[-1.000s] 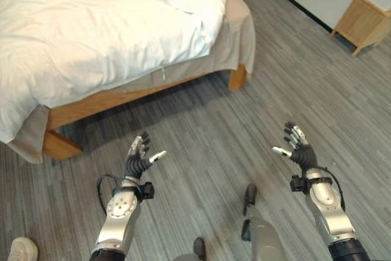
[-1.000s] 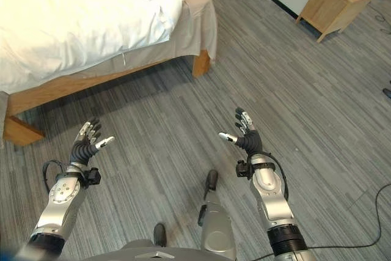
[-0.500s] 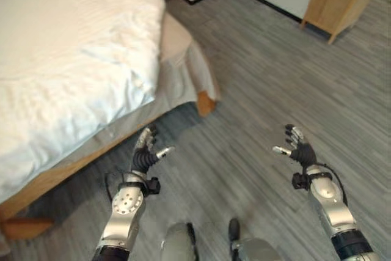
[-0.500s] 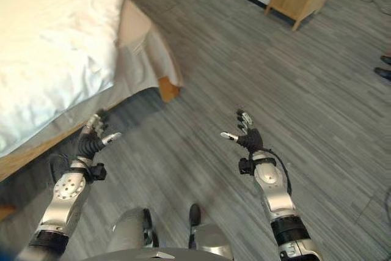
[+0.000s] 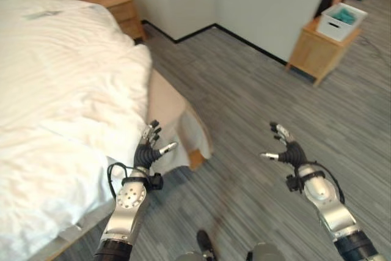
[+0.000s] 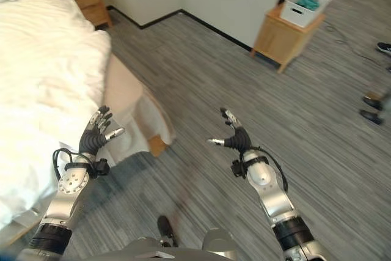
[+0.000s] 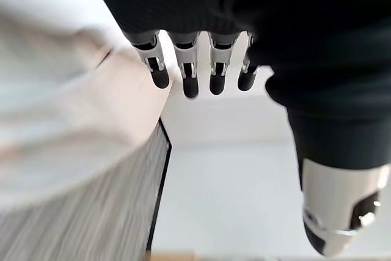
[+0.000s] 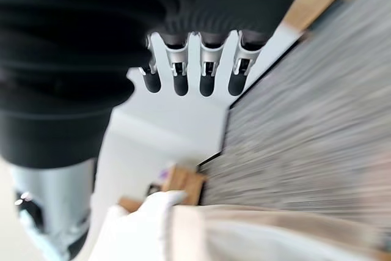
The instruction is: Making the bed.
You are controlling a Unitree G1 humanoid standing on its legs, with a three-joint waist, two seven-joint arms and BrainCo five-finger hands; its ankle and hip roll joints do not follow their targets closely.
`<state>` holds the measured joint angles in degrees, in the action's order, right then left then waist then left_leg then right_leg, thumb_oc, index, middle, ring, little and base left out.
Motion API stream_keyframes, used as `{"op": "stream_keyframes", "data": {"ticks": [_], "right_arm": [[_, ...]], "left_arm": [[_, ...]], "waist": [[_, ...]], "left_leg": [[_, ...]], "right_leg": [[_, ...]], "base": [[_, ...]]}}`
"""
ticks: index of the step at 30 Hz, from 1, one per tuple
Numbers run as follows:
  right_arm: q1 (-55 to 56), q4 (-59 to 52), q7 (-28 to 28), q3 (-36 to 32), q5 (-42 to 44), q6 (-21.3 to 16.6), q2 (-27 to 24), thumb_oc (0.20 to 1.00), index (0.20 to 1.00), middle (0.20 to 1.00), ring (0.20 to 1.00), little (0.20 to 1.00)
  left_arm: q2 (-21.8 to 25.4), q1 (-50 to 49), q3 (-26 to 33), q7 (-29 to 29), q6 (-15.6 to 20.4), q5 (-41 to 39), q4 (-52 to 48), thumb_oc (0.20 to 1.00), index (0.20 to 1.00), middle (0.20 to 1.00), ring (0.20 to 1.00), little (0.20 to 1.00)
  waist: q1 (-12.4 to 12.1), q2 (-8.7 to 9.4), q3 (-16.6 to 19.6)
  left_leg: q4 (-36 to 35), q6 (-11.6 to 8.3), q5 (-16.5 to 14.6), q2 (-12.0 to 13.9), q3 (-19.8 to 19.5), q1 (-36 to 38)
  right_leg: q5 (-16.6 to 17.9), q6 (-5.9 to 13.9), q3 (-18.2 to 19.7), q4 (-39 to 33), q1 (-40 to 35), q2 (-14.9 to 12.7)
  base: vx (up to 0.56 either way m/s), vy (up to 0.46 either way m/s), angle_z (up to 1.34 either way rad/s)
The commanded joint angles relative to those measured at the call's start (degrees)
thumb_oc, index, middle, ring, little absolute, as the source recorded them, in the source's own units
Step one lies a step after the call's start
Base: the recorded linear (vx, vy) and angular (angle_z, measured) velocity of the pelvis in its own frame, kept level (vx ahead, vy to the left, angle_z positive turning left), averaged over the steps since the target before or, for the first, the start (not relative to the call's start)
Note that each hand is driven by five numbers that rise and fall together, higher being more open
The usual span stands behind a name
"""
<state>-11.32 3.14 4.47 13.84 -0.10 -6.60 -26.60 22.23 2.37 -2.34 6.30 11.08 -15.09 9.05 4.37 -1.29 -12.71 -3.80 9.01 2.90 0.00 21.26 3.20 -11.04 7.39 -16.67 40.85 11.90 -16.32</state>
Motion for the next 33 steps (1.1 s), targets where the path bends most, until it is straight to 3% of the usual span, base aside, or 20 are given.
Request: {"op": "stream_keyframes", "data": {"ticks": [1, 2, 3, 4, 5, 6, 10, 14, 21, 26, 28, 29, 30, 33], "right_arm": [[-9.5, -3.3, 3.3, -3.2, -2.2, -3.7, 0.3, 1.0, 1.0, 1.0, 1.0, 1.0], [-9.6, -3.3, 3.4, -3.2, -2.2, -3.7, 0.3, 1.0, 1.0, 1.0, 1.0, 1.0], [-11.3, -3.3, 4.0, -3.7, -2.4, -3.6, -0.6, 1.0, 1.0, 1.0, 1.0, 1.0], [-12.0, -3.3, 4.8, -4.3, -2.5, -3.6, -1.1, 1.0, 1.0, 1.0, 1.0, 1.0], [-12.0, -3.3, 4.8, -4.3, -2.5, -3.6, -1.1, 1.0, 1.0, 1.0, 1.0, 1.0], [-13.7, -3.8, 5.5, -4.8, -2.6, -3.5, -2.1, 1.0, 1.0, 1.0, 1.0, 1.0], [-20.4, -1.6, 7.4, -3.1, -4.2, -3.0, -3.0, 1.0, 1.0, 1.0, 1.0, 1.0], [-24.6, 0.9, 8.9, -2.0, -4.8, -2.5, -2.2, 1.0, 1.0, 1.0, 1.0, 1.0], [-20.5, 2.3, 8.6, -2.6, -3.6, -2.0, 0.2, 1.0, 1.0, 1.0, 1.0, 1.0], [-15.5, 3.7, 9.6, -4.6, -3.3, -1.6, 0.3, 1.0, 1.0, 1.0, 1.0, 1.0], [-10.8, 5.3, 10.3, -5.9, -3.1, -1.3, 0.2, 1.0, 1.0, 1.0, 1.0, 1.0], [-10.8, 5.3, 10.3, -6.1, -3.1, -1.3, 0.3, 1.0, 1.0, 1.0, 1.0, 1.0], [-4.9, 4.4, 10.3, -8.2, -5.2, -0.8, 0.2, 1.0, 1.0, 1.0, 1.0, 1.0], [6.2, 3.5, 9.5, -11.3, -9.8, 0.1, 0.2, 1.0, 1.0, 1.0, 1.0, 1.0]], "left_arm": [[5.7, -1.9, 1.0, -0.2, 3.0, -0.9, -4.0, 1.0, 1.0, 1.0, 1.0, 1.0], [5.7, -1.8, 1.0, -0.2, 3.0, -0.9, -3.9, 1.0, 1.0, 1.0, 1.0, 1.0], [5.5, -1.3, -0.3, -0.7, 2.8, -1.7, -2.8, 1.0, 1.0, 1.0, 1.0, 1.0], [5.2, -0.6, -0.8, -0.9, 2.7, -2.1, -2.2, 1.0, 1.0, 1.0, 1.0, 1.0], [5.2, -0.6, -0.8, -0.9, 2.7, -2.1, -2.1, 1.0, 1.0, 1.0, 1.0, 1.0], [5.4, -0.1, -1.5, -1.3, 2.3, -2.4, -0.9, 1.0, 1.0, 1.0, 1.0, 1.0], [6.0, 0.5, -2.3, -2.1, 2.4, -1.1, -0.9, 1.0, 1.0, 1.0, 1.0, 1.0], [5.1, 0.8, -3.0, -1.4, 2.3, -1.8, -0.3, 1.0, 1.0, 1.0, 1.0, 1.0], [5.5, 0.0, -0.3, 1.5, 1.4, 1.6, -1.6, 1.0, 1.0, 1.0, 1.0, 1.0], [9.7, 6.7, 2.7, 9.6, 0.2, 13.0, -2.8, 1.0, 1.0, 1.0, 1.0, 1.0], [15.6, 14.1, 2.9, 13.8, -3.4, 24.5, -1.4, 1.0, 1.0, 1.0, 1.0, 1.0], [15.6, 14.4, 2.6, 13.9, -3.5, 24.6, -1.2, 1.0, 1.0, 1.0, 1.0, 1.0], [22.2, 16.9, 2.5, 13.1, -8.4, 37.0, -0.4, 1.0, 1.0, 1.0, 1.0, 1.0], [30.0, 17.9, 4.6, 12.1, -12.8, 50.8, -2.2, 1.0, 1.0, 1.0, 1.0, 1.0]], "waist": [[-1.2, 5.06, -1.0], [-1.1, 4.96, -0.9], [0.7, 5.83, -0.4], [1.6, 6.13, -0.2], [1.6, 6.13, -0.1], [2.1, 6.36, 0.4], [1.4, 6.26, 1.8], [1.0, 5.72, 2.8], [2.1, 5.03, 4.4], [3.0, 4.84, 4.7], [4.4, 4.35, 4.7], [4.3, 4.44, 4.7], [5.4, 3.83, 4.3], [7.4, 2.72, 4.1]], "left_leg": [[-1.1, -12.21, 0.9, 7.7, 4.9, 0.8], [-1.1, -12.24, 1.3, 7.8, 4.8, 0.6], [-1.2, -12.72, -0.7, 6.9, 0.9, 1.6], [-1.2, -12.67, -1.3, 6.1, -1.7, 2.0], [-1.2, -12.67, -1.3, 6.1, -1.7, 1.9], [-1.2, -11.91, -3.3, 4.1, -6.0, 2.8], [-1.1, -11.14, -4.4, 2.0, -9.5, 4.5], [-0.7, -11.52, -4.8, 2.3, -10.5, 5.2], [-1.2, -12.51, -3.5, 3.8, -11.2, 6.2], [-1.2, -12.94, -3.6, 4.1, -11.1, 6.4], [-1.2, -13.16, -3.6, 4.2, -10.8, 6.2], [-1.2, -13.17, -3.6, 4.2, -10.8, 6.2], [-1.2, -13.25, -3.7, 4.2, -10.2, 6.3], [-1.2, -13.52, -4.7, 4.4, -9.1, 6.8]], "right_leg": [[17.4, 3.13, 4.3, -26.9, -7.7, -0.9], [17.8, 2.96, 3.9, -27.5, -7.9, -0.7], [17.3, 3.32, 10.0, -35.9, -7.0, 2.8], [17.9, 3.74, 15.4, -39.1, -6.3, 4.9], [18.0, 3.73, 15.4, -39.1, -6.3, 4.9], [17.6, 3.73, 22.9, -42.2, -6.1, 8.5], [18.5, 3.02, 22.1, -43.4, -8.9, 8.0], [18.0, 2.08, 20.5, -44.3, -11.3, 8.4], [17.3, 0.88, 18.5, -44.2, -13.2, 9.0], [16.9, 0.68, 18.4, -44.3, -13.7, 9.0], [16.8, 0.89, 18.4, -44.3, -13.5, 8.9], [16.8, 0.89, 18.3, -44.3, -13.5, 8.9], [17.0, 1.19, 18.7, -44.3, -13.3, 8.9], [16.6, 1.76, 18.8, -44.8, -13.5, 8.8]], "base": [[0.23, -0.107, 0.87], [0.36, -0.176, 0.86], [0.38, -0.135, 1.17], [0.39, -0.131, 1.36], [0.38, -0.012, 1.9], [0.32, 0.016, 1.67], [0.26, -0.051, 1.51], [0.13, -0.05, 0.49], [0.06, -0.046, 0.11], [0.02, -0.023, 0.0], [0.02, -0.027, 0.05], [0.0, 0.0, 0.0], [0.0, 0.025, -0.09], [0.05, 0.034, -0.11]]}}
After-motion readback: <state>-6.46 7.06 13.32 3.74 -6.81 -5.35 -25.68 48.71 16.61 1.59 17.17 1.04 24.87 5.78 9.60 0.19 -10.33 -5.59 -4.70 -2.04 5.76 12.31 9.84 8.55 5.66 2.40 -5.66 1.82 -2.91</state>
